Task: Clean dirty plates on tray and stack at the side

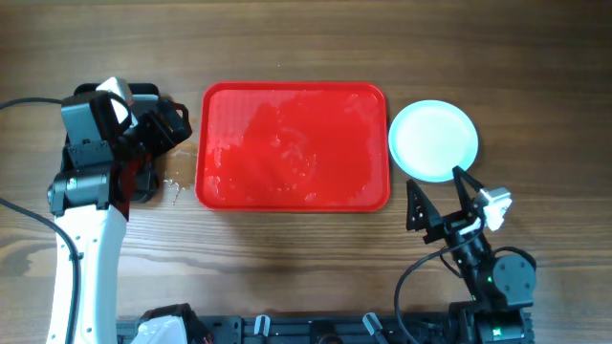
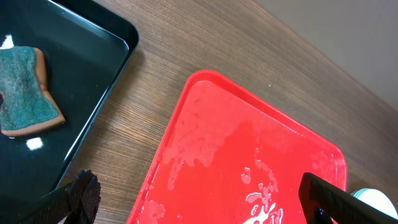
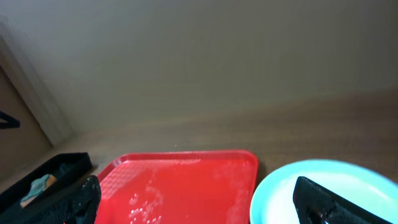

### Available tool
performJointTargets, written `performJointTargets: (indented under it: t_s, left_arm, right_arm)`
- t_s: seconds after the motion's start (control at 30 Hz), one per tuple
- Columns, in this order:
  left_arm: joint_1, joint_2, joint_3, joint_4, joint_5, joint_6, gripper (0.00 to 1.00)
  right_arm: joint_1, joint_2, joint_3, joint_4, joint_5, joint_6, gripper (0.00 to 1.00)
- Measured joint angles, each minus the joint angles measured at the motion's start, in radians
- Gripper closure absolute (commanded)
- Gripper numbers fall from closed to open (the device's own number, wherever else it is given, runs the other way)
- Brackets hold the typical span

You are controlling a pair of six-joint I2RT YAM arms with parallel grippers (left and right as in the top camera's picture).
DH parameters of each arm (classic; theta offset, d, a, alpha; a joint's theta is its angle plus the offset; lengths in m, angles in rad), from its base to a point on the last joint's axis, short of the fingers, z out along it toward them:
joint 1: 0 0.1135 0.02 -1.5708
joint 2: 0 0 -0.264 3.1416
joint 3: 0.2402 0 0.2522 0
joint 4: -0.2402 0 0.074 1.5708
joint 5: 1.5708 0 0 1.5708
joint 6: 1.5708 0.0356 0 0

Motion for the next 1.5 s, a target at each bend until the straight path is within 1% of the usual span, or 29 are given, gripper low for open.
performJointTargets:
  t_s: [0.07, 0.13, 0.3, 0.37, 0.43, 0.5, 0.57, 0.77, 0.87, 1.0, 1.1, 1.5]
  left_arm:
    - [0.000, 0.000, 0.000, 0.000, 0.000, 0.000, 0.00]
    - [0.000, 0.000, 0.000, 0.000, 0.000, 0.000, 0.00]
    - [0.000, 0.000, 0.000, 0.000, 0.000, 0.000, 0.00]
    - [0.000, 0.000, 0.000, 0.000, 0.000, 0.000, 0.00]
    - [0.000, 0.000, 0.000, 0.000, 0.000, 0.000, 0.00]
    - [0.000, 0.000, 0.000, 0.000, 0.000, 0.000, 0.00]
    - [0.000, 0.000, 0.000, 0.000, 0.000, 0.000, 0.00]
    - [0.000, 0.000, 0.000, 0.000, 0.000, 0.000, 0.00]
    - [0.000, 0.000, 0.000, 0.000, 0.000, 0.000, 0.00]
    - [0.000, 0.000, 0.000, 0.000, 0.000, 0.000, 0.00]
    - [0.000, 0.000, 0.000, 0.000, 0.000, 0.000, 0.00]
    - [0.000, 0.000, 0.000, 0.000, 0.000, 0.000, 0.00]
  right_arm:
    - [0.000, -0.041, -0.008, 0.030, 0.005, -0.015, 0.00]
    - [-0.002, -0.063, -0.027, 0.098, 0.006, -0.022, 0.00]
    - [-0.002, -0.068, -0.060, 0.111, 0.020, -0.026, 0.00]
    - [-0.002, -0.068, -0.061, 0.097, 0.037, -0.027, 0.00]
    - [-0.002, -0.069, -0.061, 0.053, 0.057, -0.027, 0.00]
    - [-0.002, -0.070, -0.061, -0.028, 0.079, -0.027, 0.00]
    - [-0.002, -0.070, -0.062, -0.058, 0.094, -0.035, 0.00]
    - [-0.002, -0.070, -0.062, -0.058, 0.118, -0.058, 0.00]
    - [-0.008, -0.070, -0.062, -0.058, 0.130, -0.122, 0.00]
    - [-0.079, -0.070, -0.062, -0.059, 0.135, -0.174, 0.00]
    - [-0.113, -0.070, -0.062, -0.059, 0.136, -0.182, 0.00]
    - [-0.113, -0.070, -0.062, -0.059, 0.136, -0.183, 0.00]
